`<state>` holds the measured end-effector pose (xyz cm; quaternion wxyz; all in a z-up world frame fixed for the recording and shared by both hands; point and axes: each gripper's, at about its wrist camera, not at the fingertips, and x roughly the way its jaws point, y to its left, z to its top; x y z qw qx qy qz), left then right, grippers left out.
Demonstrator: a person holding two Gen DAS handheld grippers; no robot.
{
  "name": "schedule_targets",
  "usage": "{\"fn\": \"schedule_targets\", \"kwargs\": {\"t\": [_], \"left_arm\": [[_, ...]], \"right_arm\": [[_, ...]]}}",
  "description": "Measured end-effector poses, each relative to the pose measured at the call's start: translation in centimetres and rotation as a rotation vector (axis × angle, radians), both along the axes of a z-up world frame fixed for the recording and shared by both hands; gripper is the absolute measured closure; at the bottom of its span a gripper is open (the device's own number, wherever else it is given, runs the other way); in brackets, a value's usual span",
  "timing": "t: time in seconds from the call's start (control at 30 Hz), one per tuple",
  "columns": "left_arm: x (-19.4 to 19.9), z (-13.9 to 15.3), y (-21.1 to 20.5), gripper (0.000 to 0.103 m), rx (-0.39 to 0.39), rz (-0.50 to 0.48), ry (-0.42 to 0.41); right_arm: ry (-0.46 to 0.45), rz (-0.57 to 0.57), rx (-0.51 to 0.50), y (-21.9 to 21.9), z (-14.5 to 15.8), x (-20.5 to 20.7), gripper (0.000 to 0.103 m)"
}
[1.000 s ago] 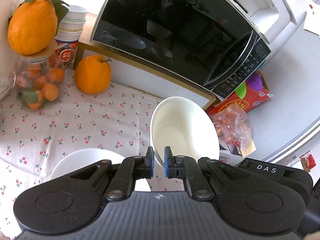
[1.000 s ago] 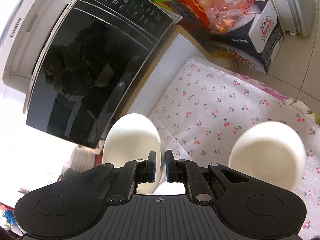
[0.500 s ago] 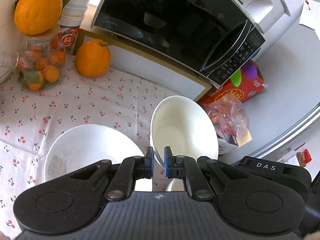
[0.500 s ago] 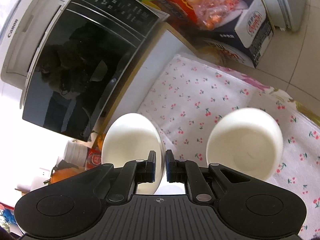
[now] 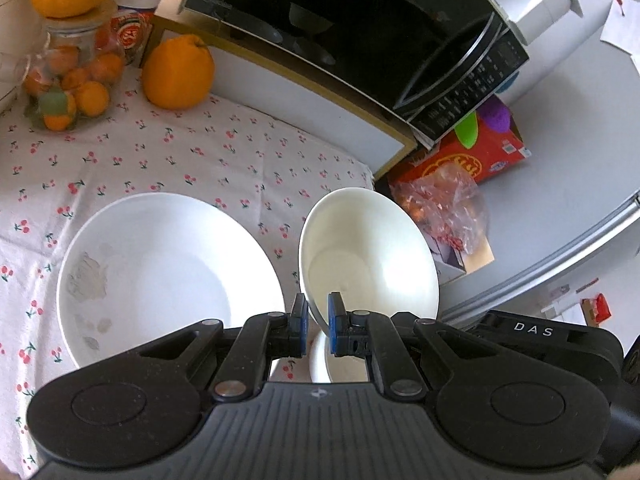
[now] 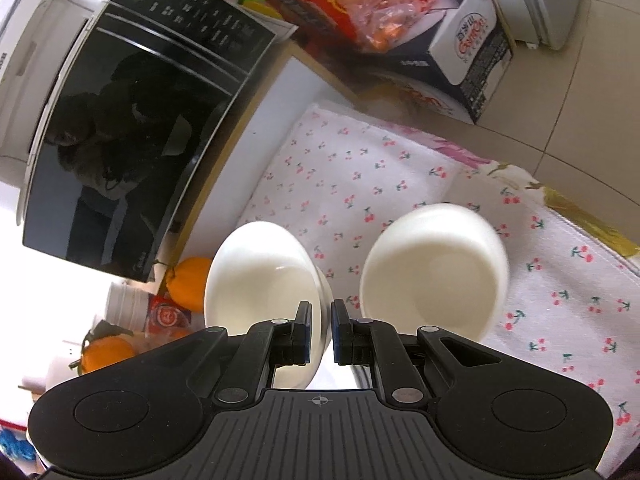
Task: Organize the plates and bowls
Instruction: 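Carry the white bowl with both grippers and lower it into the cream bowl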
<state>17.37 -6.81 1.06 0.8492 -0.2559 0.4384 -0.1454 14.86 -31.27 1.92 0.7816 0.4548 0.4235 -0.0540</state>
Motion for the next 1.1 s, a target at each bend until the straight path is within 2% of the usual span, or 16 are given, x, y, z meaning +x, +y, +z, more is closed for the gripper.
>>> {"fn": "schedule_targets", "kwargs": {"t": [0.23,0.5,1.1], "left_arm": [[-0.2,-0.4,-1.8,0.094,-0.006,-0.045,0.014],[-0.3,-2.1,-4.4,0.092,0.035,-0.107,0.073],[-0.5,-3.6,-5.5,0.090,0.081,-0.146,0.126]], "right_arm": [[0.015,-0.027,-0.013,-2.0,0.0,-0.8,0.092],[0.110,-0.079,-0.048,-3.9,-1.2,-1.4,0.092],[0.187,-0.106,-0.079,-4.5,-2.3,-1.5,0.091]]}}
